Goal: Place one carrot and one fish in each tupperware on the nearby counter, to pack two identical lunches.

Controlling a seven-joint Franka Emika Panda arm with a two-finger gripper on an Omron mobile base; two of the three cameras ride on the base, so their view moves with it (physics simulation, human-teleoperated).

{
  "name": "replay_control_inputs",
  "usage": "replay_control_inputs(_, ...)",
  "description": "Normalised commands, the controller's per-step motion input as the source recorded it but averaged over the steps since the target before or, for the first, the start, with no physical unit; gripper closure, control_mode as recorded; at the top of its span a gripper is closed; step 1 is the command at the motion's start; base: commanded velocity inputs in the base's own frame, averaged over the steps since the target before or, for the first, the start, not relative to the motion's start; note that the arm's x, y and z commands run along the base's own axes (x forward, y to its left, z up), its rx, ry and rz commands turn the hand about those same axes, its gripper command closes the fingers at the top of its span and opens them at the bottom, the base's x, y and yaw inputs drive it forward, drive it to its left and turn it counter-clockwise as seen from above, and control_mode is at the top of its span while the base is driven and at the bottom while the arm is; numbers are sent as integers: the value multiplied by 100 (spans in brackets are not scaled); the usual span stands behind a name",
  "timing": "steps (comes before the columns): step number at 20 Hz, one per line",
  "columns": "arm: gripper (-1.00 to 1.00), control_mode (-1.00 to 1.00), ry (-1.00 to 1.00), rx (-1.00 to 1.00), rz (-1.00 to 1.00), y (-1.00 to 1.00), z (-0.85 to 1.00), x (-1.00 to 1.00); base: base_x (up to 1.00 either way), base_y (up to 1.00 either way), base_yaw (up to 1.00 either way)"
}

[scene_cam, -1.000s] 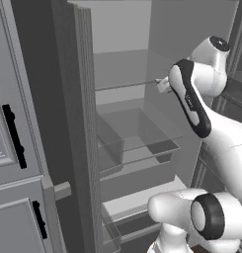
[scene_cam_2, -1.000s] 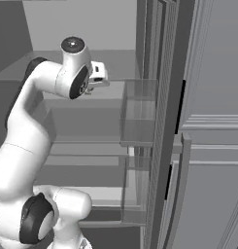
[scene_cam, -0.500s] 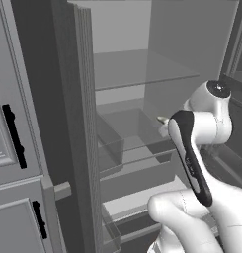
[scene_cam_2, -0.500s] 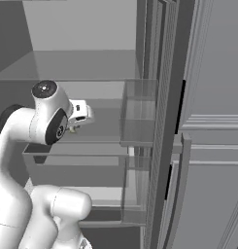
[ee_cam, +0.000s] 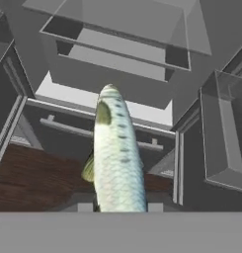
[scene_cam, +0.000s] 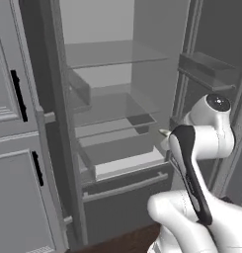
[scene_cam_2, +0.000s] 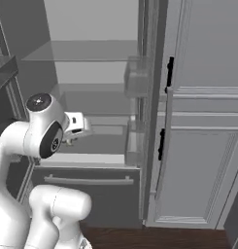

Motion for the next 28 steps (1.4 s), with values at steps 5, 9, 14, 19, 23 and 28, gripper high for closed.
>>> replay_control_inputs(5, 100, 100, 0, 0, 0, 0, 0, 0, -100, 14, 44)
replay_control_inputs(9, 100, 100, 0, 0, 0, 0, 0, 0, -86, 59, 59)
replay_control_inputs(14, 100, 100, 0, 0, 0, 0, 0, 0, -11, 92, 61)
replay_control_inputs(19, 100, 100, 0, 0, 0, 0, 0, 0, 25, 100, 54)
replay_control_inputs(23, 100, 100, 0, 0, 0, 0, 0, 0, 77, 80, 44)
replay_control_inputs(28, 100, 100, 0, 0, 0, 0, 0, 0, 100, -11, 22)
